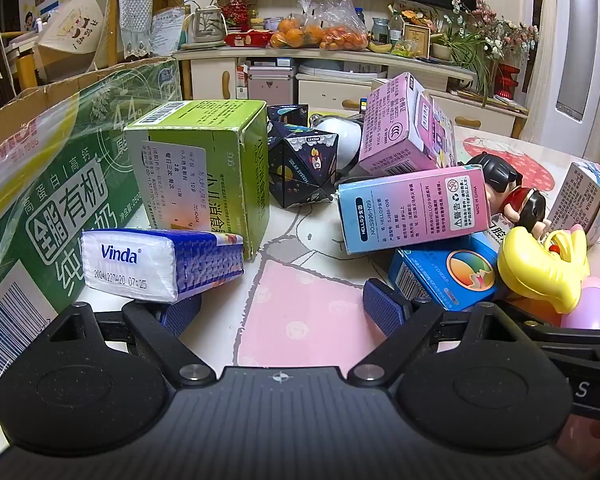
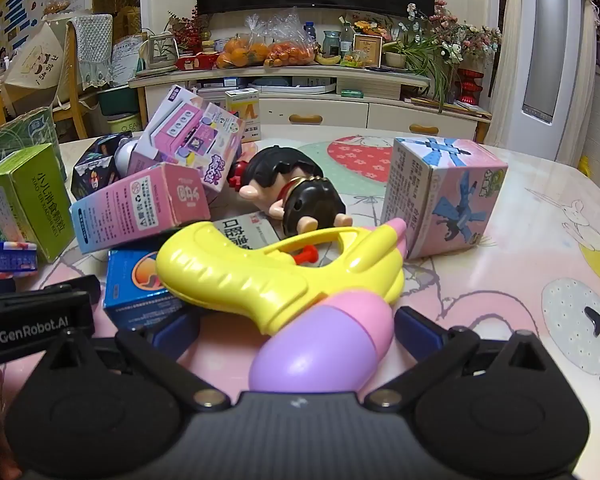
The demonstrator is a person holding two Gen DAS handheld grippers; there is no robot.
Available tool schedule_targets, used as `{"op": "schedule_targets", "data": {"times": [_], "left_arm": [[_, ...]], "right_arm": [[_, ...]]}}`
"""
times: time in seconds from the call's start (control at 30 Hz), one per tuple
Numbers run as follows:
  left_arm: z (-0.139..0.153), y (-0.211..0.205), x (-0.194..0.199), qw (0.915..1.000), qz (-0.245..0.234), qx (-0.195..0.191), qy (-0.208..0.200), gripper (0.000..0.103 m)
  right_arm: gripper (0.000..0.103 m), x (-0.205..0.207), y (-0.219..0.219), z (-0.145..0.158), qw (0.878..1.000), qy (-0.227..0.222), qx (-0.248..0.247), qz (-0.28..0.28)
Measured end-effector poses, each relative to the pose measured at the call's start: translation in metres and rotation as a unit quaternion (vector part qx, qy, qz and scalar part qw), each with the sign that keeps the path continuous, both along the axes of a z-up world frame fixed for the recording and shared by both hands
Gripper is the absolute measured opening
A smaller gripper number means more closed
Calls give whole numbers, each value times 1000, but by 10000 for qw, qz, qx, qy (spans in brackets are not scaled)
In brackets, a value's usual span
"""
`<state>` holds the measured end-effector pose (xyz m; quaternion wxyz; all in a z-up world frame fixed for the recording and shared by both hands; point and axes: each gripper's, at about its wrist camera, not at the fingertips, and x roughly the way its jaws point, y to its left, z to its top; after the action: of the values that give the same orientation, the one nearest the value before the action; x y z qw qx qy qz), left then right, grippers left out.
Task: Organize rigid objects
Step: 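Move both tools over the cluttered table toward the toys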
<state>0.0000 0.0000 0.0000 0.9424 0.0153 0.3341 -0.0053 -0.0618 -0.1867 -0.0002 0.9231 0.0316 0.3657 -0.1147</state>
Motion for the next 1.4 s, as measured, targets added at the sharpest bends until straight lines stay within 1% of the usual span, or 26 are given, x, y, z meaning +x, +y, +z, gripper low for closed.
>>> {"op": "schedule_targets", "data": {"times": [0.2, 0.37, 0.47, 0.57, 0.73, 0.9, 1.07, 1.13, 1.17, 1.27, 1.4], "left_arm": [[0, 1, -2, 10000, -5, -11, 1, 103], [3, 1, -15, 10000, -9, -2, 95, 103], [6, -2, -30, 9998, -64, 114, 170, 103], [14, 1, -46, 9995, -118, 287, 27, 103], [33, 10, -64, 9992, -65, 348, -211, 103], [62, 22, -85, 9982, 36, 356, -483, 103], [82, 45, -101, 9975, 168, 319, -604, 103], [88, 54, -107, 9970, 225, 352, -656, 103], [91, 57, -103, 9967, 256, 387, -667, 103], [95, 69, -104, 9959, 379, 416, -712, 103], [102, 86, -117, 9943, 515, 412, -837, 103]], "right_arm": [[103, -4, 1, 1, 10000, -11, 19, 37], [102, -20, 7, 2, 10000, -49, 25, -81], [102, -28, 6, 5, 9998, -87, 68, -155], [102, -42, 13, 18, 9993, -339, 5, -142], [102, -61, 20, 42, 9977, -642, -49, -200], [102, -74, 35, 62, 9966, -818, -30, -127], [102, -84, 58, 79, 9957, -924, -50, 33], [102, -87, 66, 86, 9950, -993, 7, 104], [102, -90, 71, 90, 9946, -1031, 26, 134], [102, -93, 84, 101, 9932, -1135, 122, 240], [102, -99, 100, 113, 9917, -1213, 154, 406]]}}
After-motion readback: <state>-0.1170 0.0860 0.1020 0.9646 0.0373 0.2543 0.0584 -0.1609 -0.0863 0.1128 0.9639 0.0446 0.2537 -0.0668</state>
